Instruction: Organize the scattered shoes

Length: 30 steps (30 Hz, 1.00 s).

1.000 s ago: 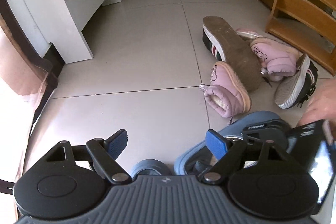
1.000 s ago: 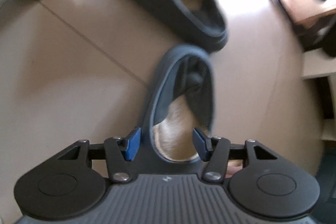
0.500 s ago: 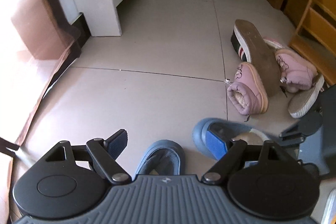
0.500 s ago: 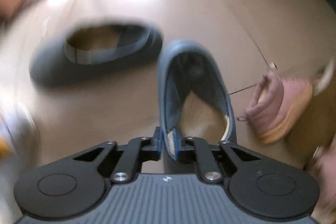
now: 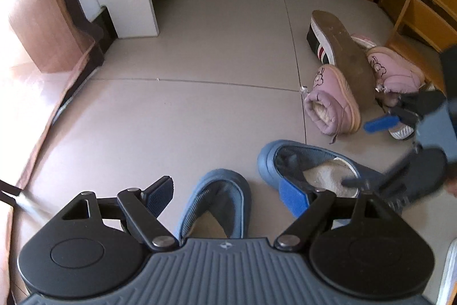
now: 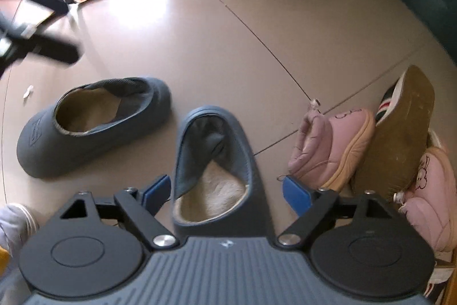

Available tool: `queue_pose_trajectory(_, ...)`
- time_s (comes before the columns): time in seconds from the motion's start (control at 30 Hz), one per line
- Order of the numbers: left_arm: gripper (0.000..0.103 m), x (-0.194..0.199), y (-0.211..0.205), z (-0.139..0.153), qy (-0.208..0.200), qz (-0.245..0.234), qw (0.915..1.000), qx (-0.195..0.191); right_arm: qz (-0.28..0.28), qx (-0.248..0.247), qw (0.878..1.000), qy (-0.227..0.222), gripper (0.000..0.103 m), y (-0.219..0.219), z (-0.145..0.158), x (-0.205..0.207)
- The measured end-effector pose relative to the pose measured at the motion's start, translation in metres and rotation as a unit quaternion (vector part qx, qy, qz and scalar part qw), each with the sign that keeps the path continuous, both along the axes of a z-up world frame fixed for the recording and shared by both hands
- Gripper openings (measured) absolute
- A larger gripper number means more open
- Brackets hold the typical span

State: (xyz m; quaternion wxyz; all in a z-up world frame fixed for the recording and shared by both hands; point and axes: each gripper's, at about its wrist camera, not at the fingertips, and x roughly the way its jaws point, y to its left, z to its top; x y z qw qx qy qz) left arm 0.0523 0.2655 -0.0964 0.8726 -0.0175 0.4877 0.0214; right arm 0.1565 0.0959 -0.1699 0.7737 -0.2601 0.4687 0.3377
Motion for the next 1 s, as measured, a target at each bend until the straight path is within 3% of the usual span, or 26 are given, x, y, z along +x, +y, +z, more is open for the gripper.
queue_pose_trajectory(0.13, 0.085, -0.002, -0.006, -0.001, 0.001, -0.002, 1.0, -0.007, -0.047, -0.006, 0.998, 0.039, 0.085, 0.005, -0.018, 0.026)
queue_pose_trajectory(0.23, 0.085, -0.003, -0.012, -0.003, 0.004, -0.012, 0.9999, -0.006, -0.05, -0.086, 0.992, 0.073, 0.082, 0.015, -0.053, 0.029)
queue_pose_trajectory(0.27, 0.085, -0.004, -0.014, -0.004, 0.005, -0.015, 0.9998, -0.006, -0.041, -0.113, 0.99, 0.076, 0.067, 0.017, -0.065, 0.025)
queue_pose_trajectory(0.3, 0.085, -0.004, -0.016, -0.005, 0.006, -0.018, 0.9998, -0.007, -0.046, -0.115, 0.99, 0.072, 0.059, 0.015, -0.068, 0.022)
queue_pose_trajectory(0.37, 0.085, -0.006, -0.021, -0.008, 0.011, -0.027, 0.9995, -0.009, -0.065, -0.108, 0.99, 0.061, 0.04, 0.007, -0.071, 0.018)
queue_pose_trajectory(0.47, 0.085, -0.006, -0.024, -0.01, 0.012, -0.03, 0.9994, -0.01, -0.113, -0.074, 0.988, 0.08, 0.033, -0.012, -0.07, 0.014)
queue_pose_trajectory(0.57, 0.085, -0.006, -0.025, -0.006, 0.003, -0.023, 0.9996, -0.013, -0.183, -0.036, 0.976, 0.107, 0.032, -0.036, -0.071, 0.007)
queue_pose_trajectory(0.7, 0.085, -0.007, -0.03, 0.004, -0.02, -0.024, 0.9995, -0.003, -0.294, 0.016, 0.947, 0.126, 0.033, -0.063, -0.073, -0.009)
queue_pose_trajectory(0.83, 0.085, -0.01, -0.04, 0.01, -0.039, -0.038, 0.9981, 0.027, -0.405, 0.075, 0.898, 0.155, 0.035, -0.08, -0.078, -0.029)
queue_pose_trajectory(0.93, 0.085, -0.009, -0.039, 0.011, -0.041, -0.041, 0.9978, 0.032, -0.487, 0.109, 0.852, 0.158, 0.038, -0.086, -0.081, -0.038)
queue_pose_trajectory(0.97, 0.085, -0.009, -0.038, 0.011, -0.04, -0.04, 0.9979, 0.032, -0.524, 0.136, 0.825, 0.163, 0.044, -0.091, -0.082, -0.041)
queue_pose_trajectory(1.0, 0.085, -0.008, -0.036, 0.011, -0.039, -0.038, 0.998, 0.031, -0.546, 0.154, 0.806, 0.168, 0.047, -0.094, -0.084, -0.043)
